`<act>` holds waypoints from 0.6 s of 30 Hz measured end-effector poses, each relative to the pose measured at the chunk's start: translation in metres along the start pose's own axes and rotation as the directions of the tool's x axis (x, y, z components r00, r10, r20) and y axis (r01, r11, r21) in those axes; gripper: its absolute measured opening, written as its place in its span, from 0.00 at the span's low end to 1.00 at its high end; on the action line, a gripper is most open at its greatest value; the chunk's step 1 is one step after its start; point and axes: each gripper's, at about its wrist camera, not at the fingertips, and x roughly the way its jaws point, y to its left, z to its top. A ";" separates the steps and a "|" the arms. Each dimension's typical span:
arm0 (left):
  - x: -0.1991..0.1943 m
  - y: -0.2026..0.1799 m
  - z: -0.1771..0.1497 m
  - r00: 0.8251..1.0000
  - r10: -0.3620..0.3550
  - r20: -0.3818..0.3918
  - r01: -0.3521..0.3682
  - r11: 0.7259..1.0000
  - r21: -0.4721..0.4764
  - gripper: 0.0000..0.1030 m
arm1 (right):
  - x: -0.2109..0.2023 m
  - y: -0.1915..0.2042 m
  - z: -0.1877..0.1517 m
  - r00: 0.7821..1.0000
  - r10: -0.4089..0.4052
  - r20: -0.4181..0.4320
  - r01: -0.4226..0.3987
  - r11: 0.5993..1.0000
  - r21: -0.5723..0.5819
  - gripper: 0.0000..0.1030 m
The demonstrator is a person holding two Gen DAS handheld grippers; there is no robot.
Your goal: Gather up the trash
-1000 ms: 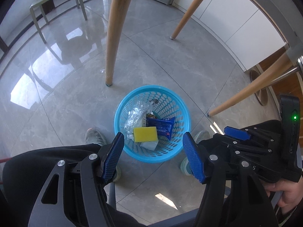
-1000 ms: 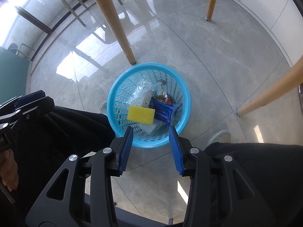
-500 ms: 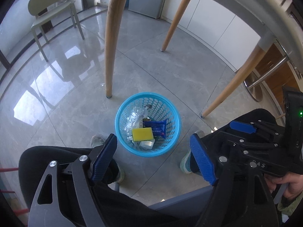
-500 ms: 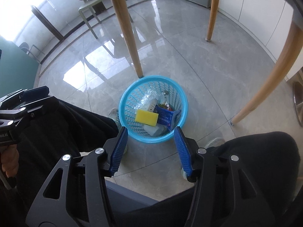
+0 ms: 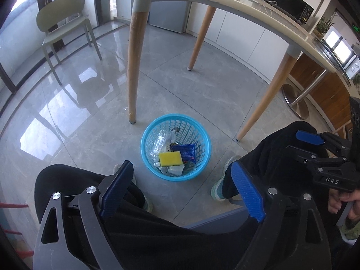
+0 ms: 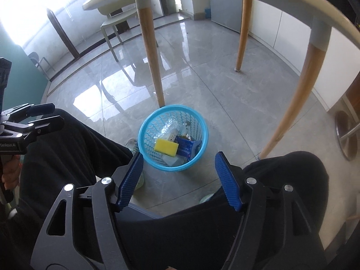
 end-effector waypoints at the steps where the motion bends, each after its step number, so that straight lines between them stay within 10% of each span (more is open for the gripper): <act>1: -0.001 -0.001 -0.003 1.000 -0.003 0.005 0.003 1.000 0.002 0.87 | -0.002 -0.001 -0.004 1.000 -0.010 0.002 0.010 1.000 -0.006 0.63; 18: 0.019 0.011 -0.031 1.000 0.004 0.019 -0.003 1.000 -0.029 0.94 | 0.001 0.002 -0.023 1.000 0.010 0.000 -0.010 0.999 -0.038 0.91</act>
